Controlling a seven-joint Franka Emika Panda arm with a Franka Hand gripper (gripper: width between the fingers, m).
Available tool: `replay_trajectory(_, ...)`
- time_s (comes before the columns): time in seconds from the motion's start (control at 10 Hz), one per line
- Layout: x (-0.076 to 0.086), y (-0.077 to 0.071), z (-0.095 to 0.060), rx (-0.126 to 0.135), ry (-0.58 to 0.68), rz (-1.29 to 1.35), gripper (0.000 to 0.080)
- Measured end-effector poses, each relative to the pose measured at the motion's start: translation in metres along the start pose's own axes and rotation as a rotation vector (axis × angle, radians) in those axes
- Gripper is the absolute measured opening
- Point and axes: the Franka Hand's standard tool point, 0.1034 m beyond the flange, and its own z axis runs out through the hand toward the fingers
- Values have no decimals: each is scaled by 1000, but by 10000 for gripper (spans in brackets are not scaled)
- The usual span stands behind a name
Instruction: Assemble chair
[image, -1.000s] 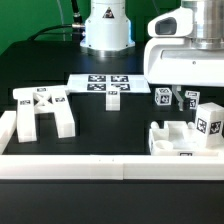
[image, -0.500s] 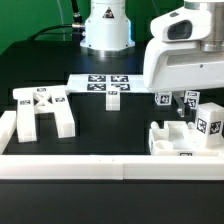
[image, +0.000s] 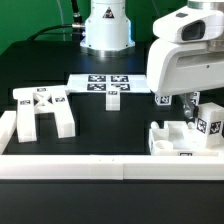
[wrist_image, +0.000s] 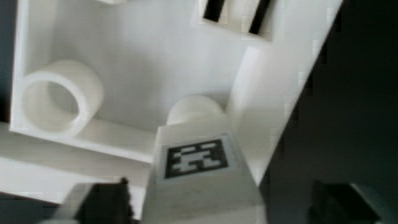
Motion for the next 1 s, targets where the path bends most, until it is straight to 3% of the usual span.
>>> replay_trajectory(0.1,0,1,0,-1,0,0,290)
replay_trajectory(0.6,0,5,0,8,3,75,292)
replay_trajectory(0.8,2,3,1,15,20,339,292)
replay_trajectory(1.0,2,4,1,39,17,500,292)
